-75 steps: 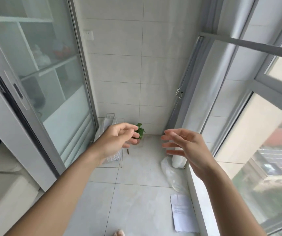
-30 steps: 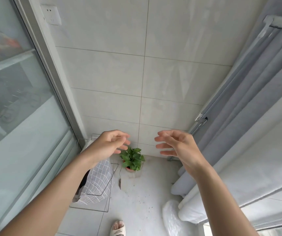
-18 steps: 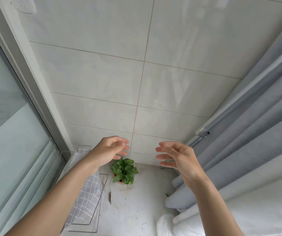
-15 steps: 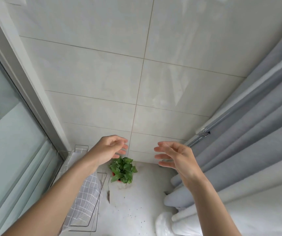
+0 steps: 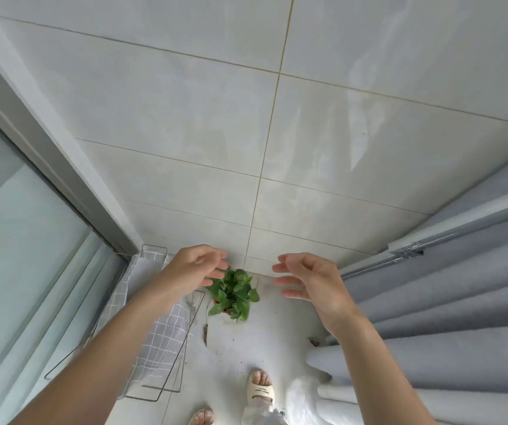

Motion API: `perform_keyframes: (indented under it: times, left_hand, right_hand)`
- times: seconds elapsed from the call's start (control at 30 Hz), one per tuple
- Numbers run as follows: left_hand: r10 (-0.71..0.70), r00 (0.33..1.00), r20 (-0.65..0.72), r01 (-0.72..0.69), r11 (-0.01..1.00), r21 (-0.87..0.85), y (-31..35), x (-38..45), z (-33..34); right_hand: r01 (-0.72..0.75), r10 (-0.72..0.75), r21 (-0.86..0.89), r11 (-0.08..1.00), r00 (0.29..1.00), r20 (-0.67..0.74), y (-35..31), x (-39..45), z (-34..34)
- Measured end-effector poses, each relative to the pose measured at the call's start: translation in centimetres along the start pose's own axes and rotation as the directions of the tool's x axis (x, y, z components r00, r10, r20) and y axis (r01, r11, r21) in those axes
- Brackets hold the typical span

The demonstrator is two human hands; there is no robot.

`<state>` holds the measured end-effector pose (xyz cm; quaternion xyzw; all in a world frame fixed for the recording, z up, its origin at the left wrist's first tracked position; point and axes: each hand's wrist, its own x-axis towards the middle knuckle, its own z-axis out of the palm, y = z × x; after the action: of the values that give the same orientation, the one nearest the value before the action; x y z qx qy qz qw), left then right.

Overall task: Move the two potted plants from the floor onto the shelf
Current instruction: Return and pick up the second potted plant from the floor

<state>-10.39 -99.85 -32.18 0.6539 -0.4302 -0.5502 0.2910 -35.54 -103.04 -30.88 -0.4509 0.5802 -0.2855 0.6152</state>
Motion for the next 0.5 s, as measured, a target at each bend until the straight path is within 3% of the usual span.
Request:
perform_keyframes:
  times: [0.3,0.5]
  left_hand:
    - [-0.182,0.980,-0.077,0.182,0.983,-0.009,-3.0,5.9,3.3]
    - [-0.249,0.959,-0.136,0.250,0.968,-0.015,-7.7,8.6,5.6]
  right_hand:
    - [-0.163,0.166,-0.047,0.985,0.983,0.075,4.6,10.4,-2.8]
    - [-0.188,0.203,-0.116,0.975,0.970,0.136,10.3,15.9,-3.0]
